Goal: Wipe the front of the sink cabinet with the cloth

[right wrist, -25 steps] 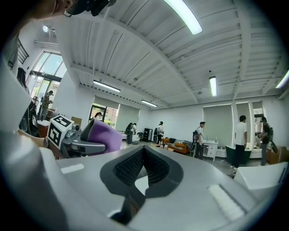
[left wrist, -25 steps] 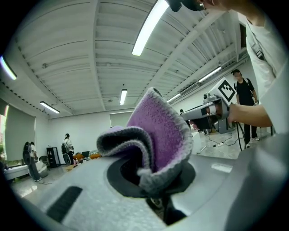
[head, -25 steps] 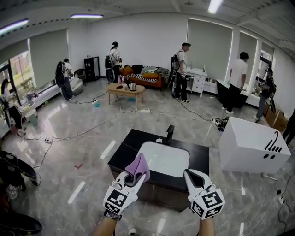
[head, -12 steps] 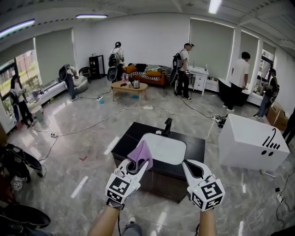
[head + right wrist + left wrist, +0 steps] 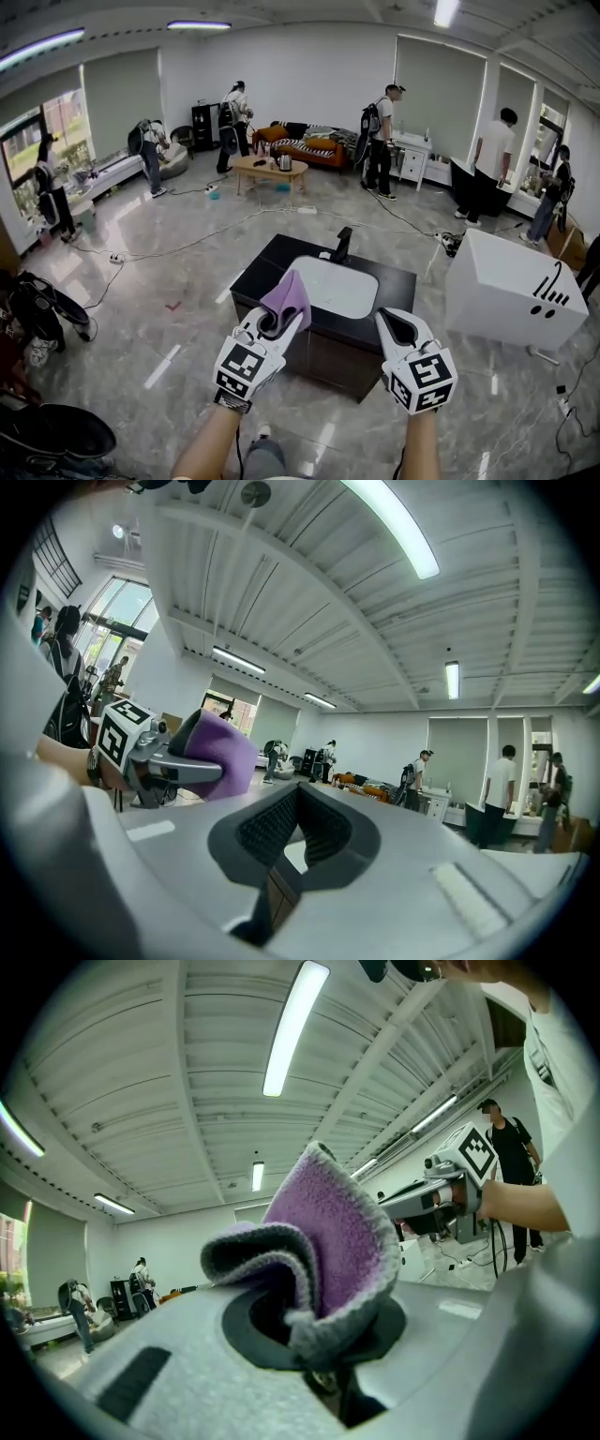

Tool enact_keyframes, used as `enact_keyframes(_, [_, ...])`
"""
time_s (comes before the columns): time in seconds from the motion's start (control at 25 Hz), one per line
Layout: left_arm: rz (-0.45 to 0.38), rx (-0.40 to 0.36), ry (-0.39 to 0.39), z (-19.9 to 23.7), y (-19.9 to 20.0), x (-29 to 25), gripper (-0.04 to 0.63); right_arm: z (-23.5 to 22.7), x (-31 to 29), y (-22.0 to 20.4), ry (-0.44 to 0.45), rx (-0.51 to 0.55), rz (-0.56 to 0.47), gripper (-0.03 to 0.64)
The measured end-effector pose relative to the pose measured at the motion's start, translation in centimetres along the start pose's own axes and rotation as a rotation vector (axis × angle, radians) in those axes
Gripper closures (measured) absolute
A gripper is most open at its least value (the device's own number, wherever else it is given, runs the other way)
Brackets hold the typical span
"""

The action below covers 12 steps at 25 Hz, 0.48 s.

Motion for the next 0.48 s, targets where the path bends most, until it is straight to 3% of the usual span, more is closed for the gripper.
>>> enact_keyframes(0.48, [-0.001,-0.015,-0.016,-1.6,0.4,-0.2,0.546,-0.2,1.0,-0.7,0.019,-0.005,-0.012,0.611])
Point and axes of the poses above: the fingertips, and each gripper's own axes: x backward along the fingers, z to its left, y out of its top, the point moved 3 cm from there along x, backward along the fingers, and after that the axes turned 12 degrees about -x, right-handed, at the moved point
